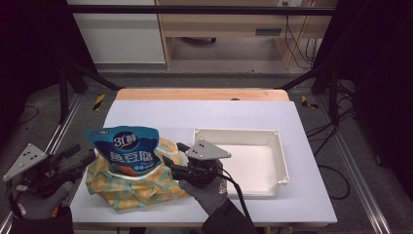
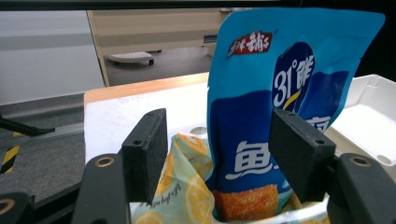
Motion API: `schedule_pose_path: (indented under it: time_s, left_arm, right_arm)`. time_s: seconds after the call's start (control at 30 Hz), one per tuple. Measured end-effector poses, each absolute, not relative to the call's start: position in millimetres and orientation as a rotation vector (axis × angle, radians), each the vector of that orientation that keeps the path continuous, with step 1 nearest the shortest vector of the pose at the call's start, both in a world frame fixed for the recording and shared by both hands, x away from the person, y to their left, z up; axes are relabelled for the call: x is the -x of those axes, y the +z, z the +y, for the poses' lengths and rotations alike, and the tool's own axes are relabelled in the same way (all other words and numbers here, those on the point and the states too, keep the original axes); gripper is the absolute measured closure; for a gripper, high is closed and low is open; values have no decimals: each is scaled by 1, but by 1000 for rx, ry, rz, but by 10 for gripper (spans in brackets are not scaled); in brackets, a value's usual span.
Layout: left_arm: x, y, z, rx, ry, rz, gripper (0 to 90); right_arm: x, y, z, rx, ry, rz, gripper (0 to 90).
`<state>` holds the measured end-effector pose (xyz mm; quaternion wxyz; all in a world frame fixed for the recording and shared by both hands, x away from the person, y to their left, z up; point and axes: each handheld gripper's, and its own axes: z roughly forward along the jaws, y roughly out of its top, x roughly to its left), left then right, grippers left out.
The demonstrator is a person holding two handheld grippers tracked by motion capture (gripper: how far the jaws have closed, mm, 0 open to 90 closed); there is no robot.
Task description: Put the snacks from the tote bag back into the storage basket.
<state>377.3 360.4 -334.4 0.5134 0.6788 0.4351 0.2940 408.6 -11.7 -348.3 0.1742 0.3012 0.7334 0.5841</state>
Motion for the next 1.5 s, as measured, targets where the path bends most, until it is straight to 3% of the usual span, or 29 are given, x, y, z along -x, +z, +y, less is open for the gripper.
schedule_pose_path:
  time_s: [0.8,1.0,1.23,1.5]
  left_arm:
    - [-394,-322,348,-1623,728,1017,421]
    - [-398,-323,348,-1635,724,1021,480]
    - [-405,-323,344,-1648,696,1018,615]
    - [-407,-326,346,-1640,687,1014,713]
  right_arm:
    - [-430,-332,19,-822,1626,2084,513]
    - [-439,-334,26,-832,1599,2095,528]
    - [-446,-335,28,-844,1604,2104,561]
    - [-450,-336,36,-835,1590,2126,656]
